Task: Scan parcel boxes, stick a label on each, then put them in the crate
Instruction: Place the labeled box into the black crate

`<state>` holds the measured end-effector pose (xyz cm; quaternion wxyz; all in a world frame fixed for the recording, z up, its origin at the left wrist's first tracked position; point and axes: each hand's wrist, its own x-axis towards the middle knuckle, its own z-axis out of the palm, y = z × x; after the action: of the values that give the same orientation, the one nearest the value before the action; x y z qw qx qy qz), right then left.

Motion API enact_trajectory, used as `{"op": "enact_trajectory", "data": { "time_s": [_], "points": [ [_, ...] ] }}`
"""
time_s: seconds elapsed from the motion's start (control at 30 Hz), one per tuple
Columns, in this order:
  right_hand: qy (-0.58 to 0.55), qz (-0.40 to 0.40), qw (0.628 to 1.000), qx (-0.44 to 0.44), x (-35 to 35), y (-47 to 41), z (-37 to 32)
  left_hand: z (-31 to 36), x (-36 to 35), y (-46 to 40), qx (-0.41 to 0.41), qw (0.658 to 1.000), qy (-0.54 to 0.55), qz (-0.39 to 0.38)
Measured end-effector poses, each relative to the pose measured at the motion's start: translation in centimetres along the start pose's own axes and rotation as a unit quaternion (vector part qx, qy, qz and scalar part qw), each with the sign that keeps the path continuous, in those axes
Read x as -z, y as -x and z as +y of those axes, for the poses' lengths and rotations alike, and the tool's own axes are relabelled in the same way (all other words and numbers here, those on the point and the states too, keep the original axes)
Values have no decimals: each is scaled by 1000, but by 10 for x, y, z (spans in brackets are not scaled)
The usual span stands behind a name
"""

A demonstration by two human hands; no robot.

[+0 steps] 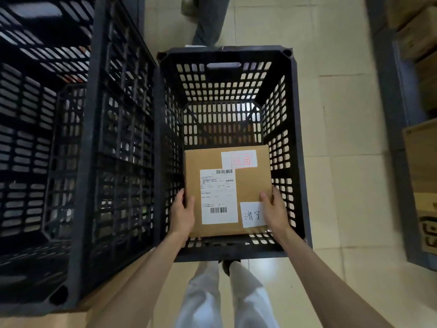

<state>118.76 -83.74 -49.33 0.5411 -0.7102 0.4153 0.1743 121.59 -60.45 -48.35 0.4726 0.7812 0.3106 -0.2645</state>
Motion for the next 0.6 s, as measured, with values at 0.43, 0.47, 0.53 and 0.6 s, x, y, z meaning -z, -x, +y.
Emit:
{"op": "enact_trajectory", "data": {
  "time_s": [0.43, 0.47, 0.53, 0.6],
  "points": [
    [172, -19, 984, 43, 15, 18, -41, 38, 17, 24, -99, 988, -122, 0],
    [215, -23, 974, 67, 19, 21, -49, 50, 20, 29, -131, 979, -157, -1],
    [316, -35, 941, 118, 26, 29, -74, 78, 28, 39, -194, 952, -238, -1],
    [390, -42, 902, 179, 35, 41, -109, 109, 39, 49, -253, 919, -301, 15]
  ]
}}
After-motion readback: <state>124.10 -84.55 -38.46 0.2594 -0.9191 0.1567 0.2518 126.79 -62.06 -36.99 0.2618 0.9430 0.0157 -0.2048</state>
